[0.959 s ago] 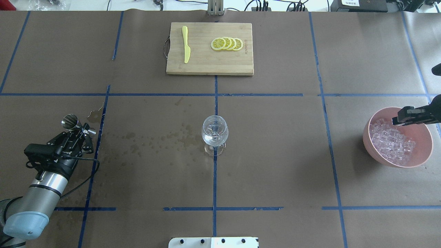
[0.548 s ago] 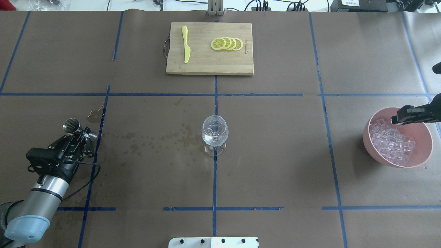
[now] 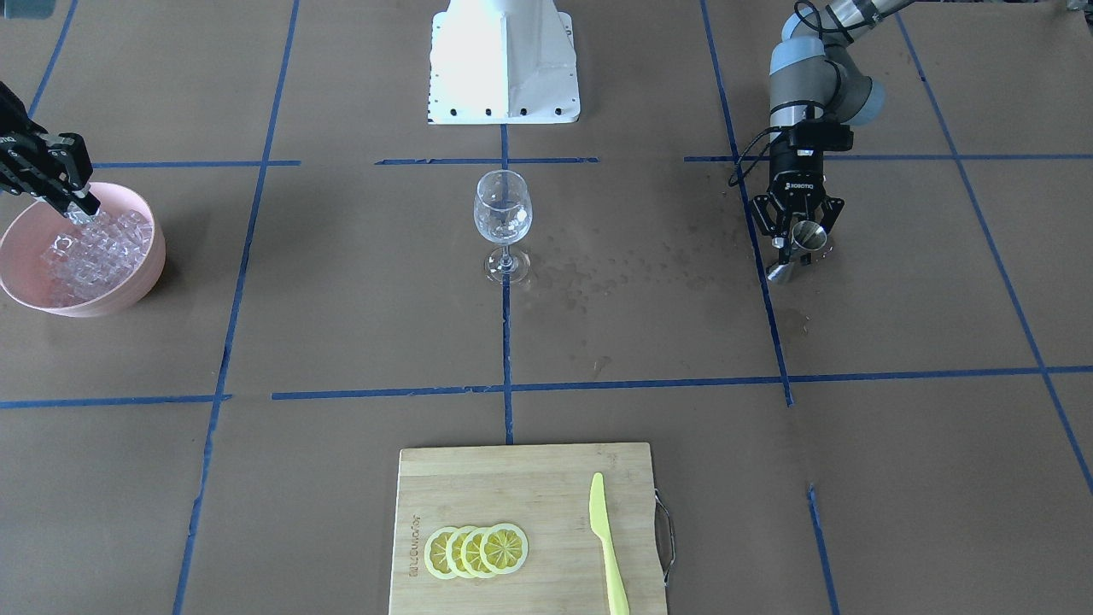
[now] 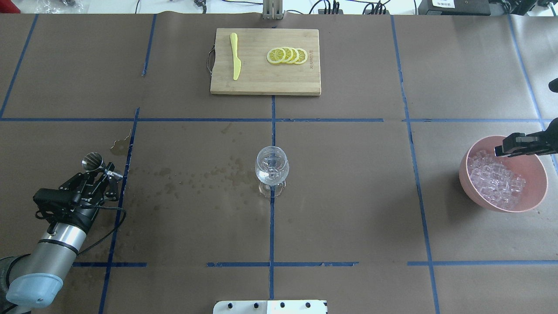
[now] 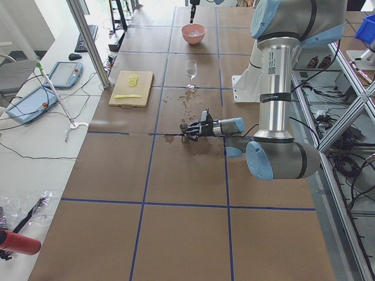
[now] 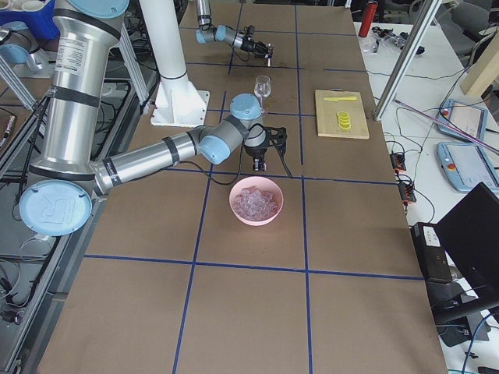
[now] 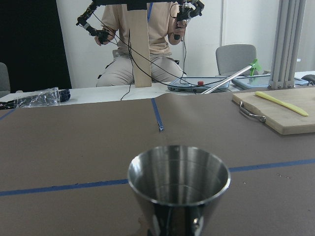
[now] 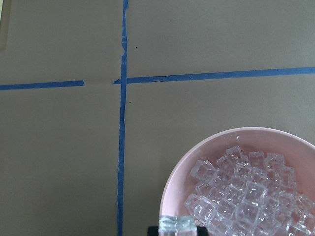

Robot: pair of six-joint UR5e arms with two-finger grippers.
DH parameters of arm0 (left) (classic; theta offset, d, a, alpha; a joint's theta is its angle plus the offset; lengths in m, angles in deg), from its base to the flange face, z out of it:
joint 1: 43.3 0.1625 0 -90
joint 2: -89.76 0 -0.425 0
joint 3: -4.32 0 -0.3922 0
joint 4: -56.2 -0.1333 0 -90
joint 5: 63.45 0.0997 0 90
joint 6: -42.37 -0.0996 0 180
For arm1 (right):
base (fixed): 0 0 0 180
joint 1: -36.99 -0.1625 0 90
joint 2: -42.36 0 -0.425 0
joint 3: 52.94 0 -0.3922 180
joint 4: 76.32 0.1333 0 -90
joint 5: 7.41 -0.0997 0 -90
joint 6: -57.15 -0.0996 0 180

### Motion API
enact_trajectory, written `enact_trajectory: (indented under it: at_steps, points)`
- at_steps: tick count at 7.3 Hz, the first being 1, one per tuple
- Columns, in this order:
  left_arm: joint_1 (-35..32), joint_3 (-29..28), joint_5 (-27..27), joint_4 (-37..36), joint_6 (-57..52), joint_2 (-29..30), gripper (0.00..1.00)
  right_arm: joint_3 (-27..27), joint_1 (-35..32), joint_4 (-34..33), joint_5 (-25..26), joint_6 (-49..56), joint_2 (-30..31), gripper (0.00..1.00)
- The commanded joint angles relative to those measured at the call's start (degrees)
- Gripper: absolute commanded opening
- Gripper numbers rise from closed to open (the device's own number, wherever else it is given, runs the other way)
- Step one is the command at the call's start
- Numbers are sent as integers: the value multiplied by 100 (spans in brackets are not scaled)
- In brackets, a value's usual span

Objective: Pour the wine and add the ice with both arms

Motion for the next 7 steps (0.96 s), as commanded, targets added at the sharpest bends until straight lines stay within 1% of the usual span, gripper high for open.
enact_trajectory:
  at_steps: [1,2,3,4,5,6,7]
  points:
    - [0,28,-8,17,-5,3,55,-9,-4,0,0,0,4,0]
    - [0,54,-16,26,-13,3,66,-27,5,0,0,0,-14,0]
    - [0,80,-16,26,-31,3,94,-18,5,0,0,-9,-31,0]
    - [0,141,-60,61,-40,-5,100,-27,5,9,0,-26,-49,0]
    - [-8,238,-243,61,-48,-23,100,-36,14,9,0,-87,-66,0]
    - [-8,465,-523,61,-48,-301,100,-105,14,0,-26,-105,-84,0]
    - [-8,720,-848,1,-57,-670,100,-158,14,9,-322,-201,-110,0]
